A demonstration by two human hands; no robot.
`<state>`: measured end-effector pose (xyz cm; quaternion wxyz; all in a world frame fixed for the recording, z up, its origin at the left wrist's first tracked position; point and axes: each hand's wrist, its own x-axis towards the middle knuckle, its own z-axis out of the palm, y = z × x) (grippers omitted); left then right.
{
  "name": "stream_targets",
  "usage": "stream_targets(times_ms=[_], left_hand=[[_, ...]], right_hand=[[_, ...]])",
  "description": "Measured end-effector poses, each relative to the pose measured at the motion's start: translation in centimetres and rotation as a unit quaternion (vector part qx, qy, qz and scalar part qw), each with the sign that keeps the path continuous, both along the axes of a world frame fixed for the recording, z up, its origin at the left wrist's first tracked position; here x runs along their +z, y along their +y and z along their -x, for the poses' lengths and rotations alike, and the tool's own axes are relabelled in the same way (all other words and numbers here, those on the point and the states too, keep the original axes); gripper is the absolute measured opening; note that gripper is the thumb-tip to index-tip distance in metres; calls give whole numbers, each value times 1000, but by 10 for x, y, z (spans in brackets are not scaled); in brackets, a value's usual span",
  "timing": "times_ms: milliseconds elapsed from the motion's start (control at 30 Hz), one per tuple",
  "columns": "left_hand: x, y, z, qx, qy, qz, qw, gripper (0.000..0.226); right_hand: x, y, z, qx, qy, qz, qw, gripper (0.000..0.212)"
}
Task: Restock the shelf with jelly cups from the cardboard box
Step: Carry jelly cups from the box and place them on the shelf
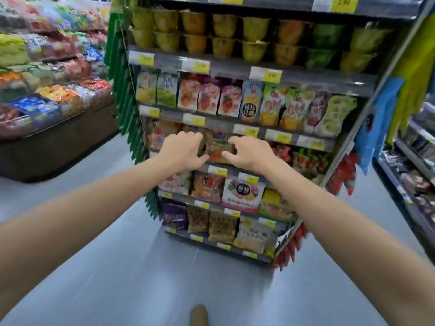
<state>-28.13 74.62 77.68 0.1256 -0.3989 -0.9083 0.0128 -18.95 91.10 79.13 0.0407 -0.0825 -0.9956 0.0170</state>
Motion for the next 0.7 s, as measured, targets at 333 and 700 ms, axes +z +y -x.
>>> stream_targets(times_ms=[333,700], left_hand=[[-127,-127,-66,110,-177,53,977,52],[-221,-325,-106,281,-302,112,904,61]], right_hand=[[-142,-92,-33,94,-126,46,986,46],[-231,-278,2,281,-244,11,928,50]])
